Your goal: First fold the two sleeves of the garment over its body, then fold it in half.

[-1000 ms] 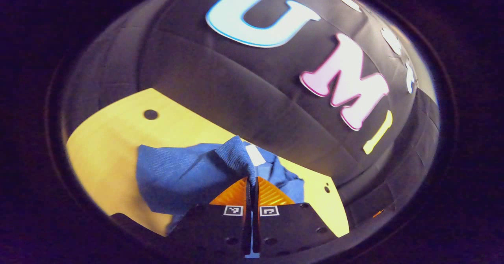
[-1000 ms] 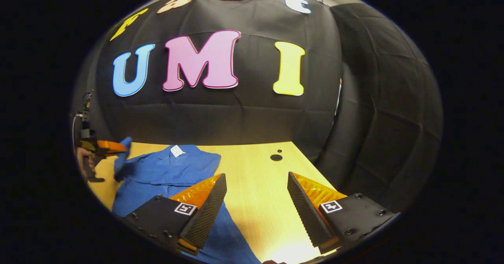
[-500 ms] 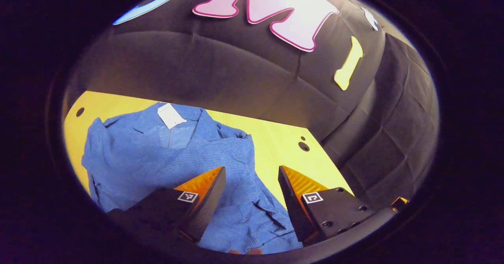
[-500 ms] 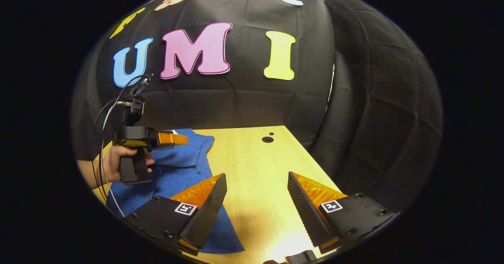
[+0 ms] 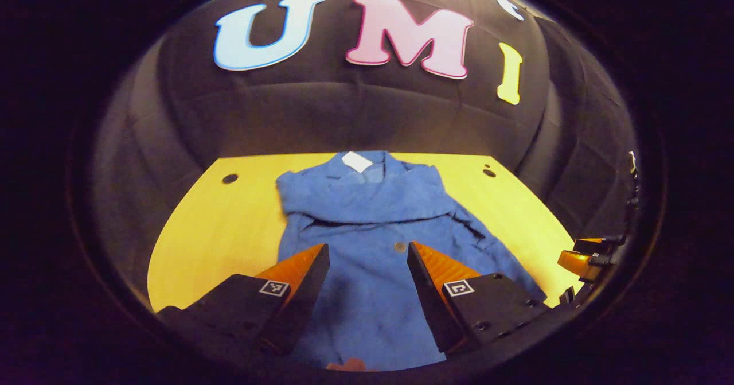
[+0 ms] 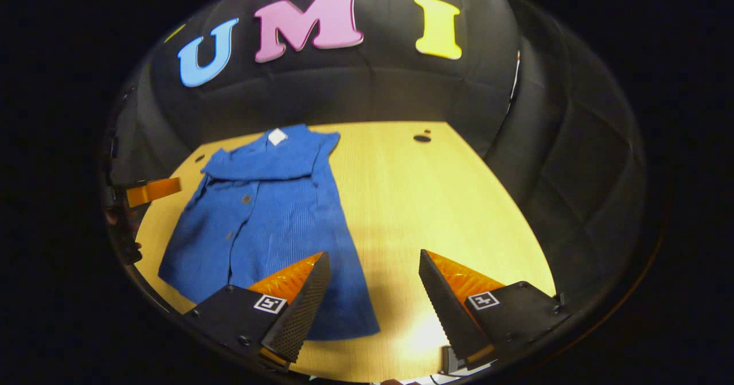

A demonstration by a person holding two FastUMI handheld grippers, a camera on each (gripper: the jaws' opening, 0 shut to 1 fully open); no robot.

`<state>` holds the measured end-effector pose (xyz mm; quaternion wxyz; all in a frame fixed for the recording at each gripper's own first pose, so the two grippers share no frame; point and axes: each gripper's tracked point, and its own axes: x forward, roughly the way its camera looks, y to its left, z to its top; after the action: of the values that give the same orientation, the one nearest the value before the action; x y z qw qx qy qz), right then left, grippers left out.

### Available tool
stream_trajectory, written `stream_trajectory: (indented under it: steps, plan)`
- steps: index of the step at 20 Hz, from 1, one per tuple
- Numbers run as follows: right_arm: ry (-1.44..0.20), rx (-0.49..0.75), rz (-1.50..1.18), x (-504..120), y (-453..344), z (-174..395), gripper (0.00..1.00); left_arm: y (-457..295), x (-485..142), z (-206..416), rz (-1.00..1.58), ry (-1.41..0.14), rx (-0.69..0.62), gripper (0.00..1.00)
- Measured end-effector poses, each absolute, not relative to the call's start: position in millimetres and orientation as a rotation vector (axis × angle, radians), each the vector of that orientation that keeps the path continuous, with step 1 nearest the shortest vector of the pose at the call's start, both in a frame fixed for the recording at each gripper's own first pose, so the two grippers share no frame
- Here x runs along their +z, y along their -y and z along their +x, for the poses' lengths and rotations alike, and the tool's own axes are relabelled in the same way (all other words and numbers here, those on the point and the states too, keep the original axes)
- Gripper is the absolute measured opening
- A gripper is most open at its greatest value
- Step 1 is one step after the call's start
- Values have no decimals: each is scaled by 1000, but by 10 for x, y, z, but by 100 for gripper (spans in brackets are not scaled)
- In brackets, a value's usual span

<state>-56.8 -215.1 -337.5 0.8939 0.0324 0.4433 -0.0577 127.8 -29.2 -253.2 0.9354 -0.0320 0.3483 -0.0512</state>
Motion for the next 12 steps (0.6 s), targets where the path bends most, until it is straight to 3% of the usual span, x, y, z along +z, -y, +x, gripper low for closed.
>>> stream_trajectory:
  steps: [5,10,12]
  plan:
    - [-1084,-62,187,-3814,1797,-835,99,-325,-3363,70,-162,-976,100,82]
    - [-1151,-91,185,-4112,1842,-878,100,-501,-3736,-161,-192,-1063,192,82]
    - [-1159,-113,197,-4168,1866,-887,100,-453,-3784,-187,-158,-1075,172,82]
